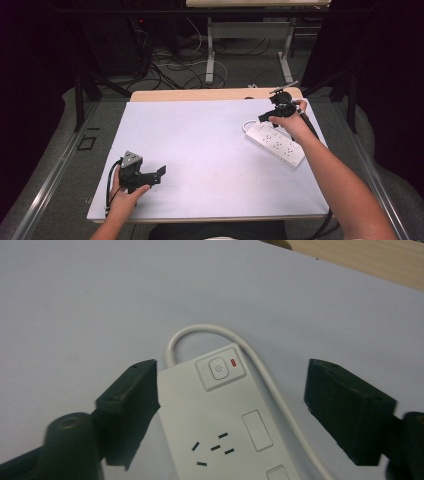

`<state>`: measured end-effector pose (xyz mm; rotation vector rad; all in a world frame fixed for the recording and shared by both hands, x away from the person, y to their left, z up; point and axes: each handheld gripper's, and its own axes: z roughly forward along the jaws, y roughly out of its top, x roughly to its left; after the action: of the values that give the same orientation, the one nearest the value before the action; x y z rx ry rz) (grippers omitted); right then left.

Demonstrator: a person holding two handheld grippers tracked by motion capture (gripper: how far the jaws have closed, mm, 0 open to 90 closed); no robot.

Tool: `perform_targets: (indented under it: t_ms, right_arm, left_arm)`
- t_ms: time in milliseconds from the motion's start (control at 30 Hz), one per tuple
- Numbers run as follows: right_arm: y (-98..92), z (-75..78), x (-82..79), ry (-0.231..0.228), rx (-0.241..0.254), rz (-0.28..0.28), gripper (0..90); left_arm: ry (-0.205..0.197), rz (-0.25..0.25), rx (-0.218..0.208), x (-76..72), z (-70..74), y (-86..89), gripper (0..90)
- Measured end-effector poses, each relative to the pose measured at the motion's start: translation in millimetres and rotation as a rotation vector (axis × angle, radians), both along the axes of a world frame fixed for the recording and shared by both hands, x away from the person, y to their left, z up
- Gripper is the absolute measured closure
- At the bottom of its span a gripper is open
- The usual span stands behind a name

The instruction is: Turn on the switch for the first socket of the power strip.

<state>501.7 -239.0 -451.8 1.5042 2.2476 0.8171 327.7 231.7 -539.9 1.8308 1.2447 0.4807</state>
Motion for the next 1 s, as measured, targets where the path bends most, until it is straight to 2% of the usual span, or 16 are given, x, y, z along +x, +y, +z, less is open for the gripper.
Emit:
perform_targets:
  t_ms: [100,233,400,667,800,1000]
  right_arm:
    - [2.7,-0.5,-3.3,-0.016,-0.019,0.022,13.9]
    - [9.1,-0.1,-7.7,-0.038,-0.006,0.052,0.0]
    - [17.8,2.0,-14.2,-0.073,0.012,0.071,0.0]
    - [28.2,3.5,-22.9,-0.093,-0.015,0.112,0.0]
    - [31.5,5.8,-29.0,-0.105,-0.035,0.136,0.0]
    - [35.7,9.5,-40.1,-0.137,-0.037,0.169,0.0]
  left_arm:
    - [0.000,0.000,0.000,-0.1,0.0,0.0,2.1]
    - [0.000,0.000,0.000,-0.1,0.0,0.0,2.1]
    - [0.000,0.000,0.001,-0.2,0.1,0.2,2.1]
    - [-0.009,0.004,-0.001,-0.3,-0.3,-0.2,2.1]
    - [0.000,-0.001,0.001,-0.5,0.3,0.4,2.2]
    - [-0.009,0.004,0.000,-0.5,-0.3,-0.2,2.2]
